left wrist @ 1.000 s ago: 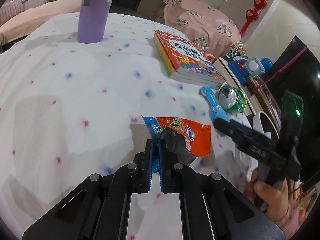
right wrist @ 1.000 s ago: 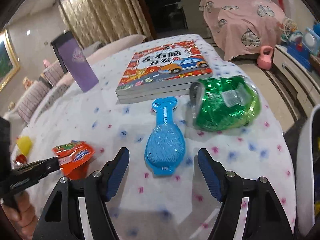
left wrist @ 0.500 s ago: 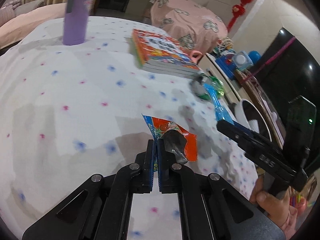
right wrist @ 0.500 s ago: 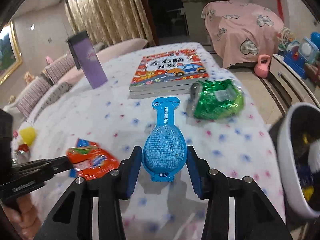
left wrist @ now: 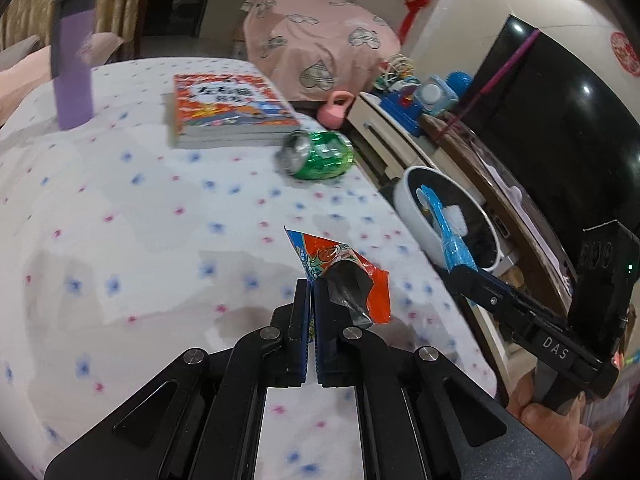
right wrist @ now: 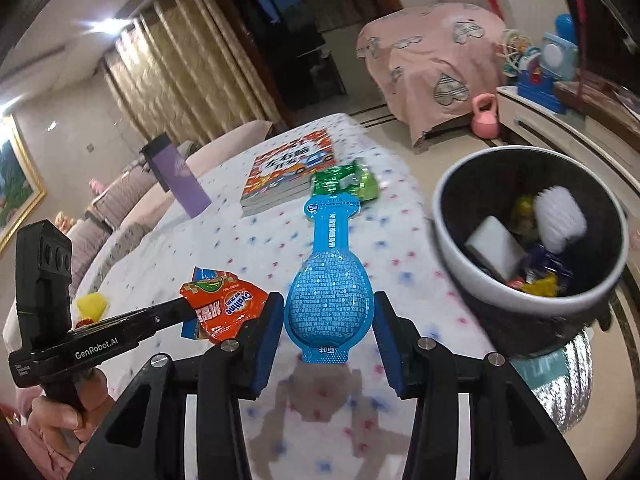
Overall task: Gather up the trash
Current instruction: 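Grasp the orange snack bag with the left tool while the right grasps the blue scoop, then carry the orange snack bag and blue scoop over the trash bin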
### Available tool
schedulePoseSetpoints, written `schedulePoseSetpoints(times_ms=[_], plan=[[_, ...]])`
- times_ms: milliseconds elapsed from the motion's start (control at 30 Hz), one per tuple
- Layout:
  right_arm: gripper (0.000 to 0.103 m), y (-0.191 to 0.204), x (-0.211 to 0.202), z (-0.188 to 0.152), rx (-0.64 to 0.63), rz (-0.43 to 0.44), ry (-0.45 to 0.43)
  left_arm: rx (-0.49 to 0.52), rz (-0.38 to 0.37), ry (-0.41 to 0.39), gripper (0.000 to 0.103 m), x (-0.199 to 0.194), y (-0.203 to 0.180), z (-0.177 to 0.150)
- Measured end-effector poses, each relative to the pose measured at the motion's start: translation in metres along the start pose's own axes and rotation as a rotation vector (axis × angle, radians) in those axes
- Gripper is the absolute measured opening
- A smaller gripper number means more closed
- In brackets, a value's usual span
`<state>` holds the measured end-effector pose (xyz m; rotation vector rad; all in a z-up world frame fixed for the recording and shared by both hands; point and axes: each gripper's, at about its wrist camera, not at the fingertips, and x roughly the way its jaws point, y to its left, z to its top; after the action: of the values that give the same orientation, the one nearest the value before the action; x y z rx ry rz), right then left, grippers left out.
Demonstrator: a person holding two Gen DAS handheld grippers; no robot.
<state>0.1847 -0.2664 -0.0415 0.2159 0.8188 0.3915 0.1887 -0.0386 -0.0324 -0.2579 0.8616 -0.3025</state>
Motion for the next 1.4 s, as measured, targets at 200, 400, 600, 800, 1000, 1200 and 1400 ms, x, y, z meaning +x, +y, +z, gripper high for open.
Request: schedulePoseSetpoints(times_ms=[200, 400, 600, 800, 1000, 1200, 1400], plan=[[0.046, -0.015, -0.023, 0.000, 0.017, -0.017, -0.036, 0.046, -0.022, -0.007, 0.002, 0.001, -0.029, 0.005], [0.046, -0.036, -0.040, 0.005, 0.046, -0.033, -0.074, 0.091, -0.037, -0.004, 0.002, 0.006, -0.057, 0.012], [0.046, -0.056, -0.055, 0.009, 0.066, -0.060, -0.102, 0.134, -0.061, -0.013, 0.002, 0.010, -0.085, 0.022], [0.046, -0.078, -0.066, 0.009, 0.097, -0.088, -0.124, 0.170, -0.076, -0.013, 0.002, 0.020, -0.110, 0.033], [0.046, -0.097, -0.071, 0.012, 0.125, -0.114, -0.136, 0.187, -0.091, -0.008, 0.002, 0.034, -0.129, 0.042], [0.046, -0.114, -0.070, 0.016, 0.149, -0.136, -0.139, 0.189, -0.100, 0.004, 0.002, 0.049, -0.140, 0.048], [0.046, -0.125, -0.066, 0.020, 0.155, -0.161, -0.131, 0.186, -0.104, 0.017, 0.002, 0.065, -0.148, 0.055]])
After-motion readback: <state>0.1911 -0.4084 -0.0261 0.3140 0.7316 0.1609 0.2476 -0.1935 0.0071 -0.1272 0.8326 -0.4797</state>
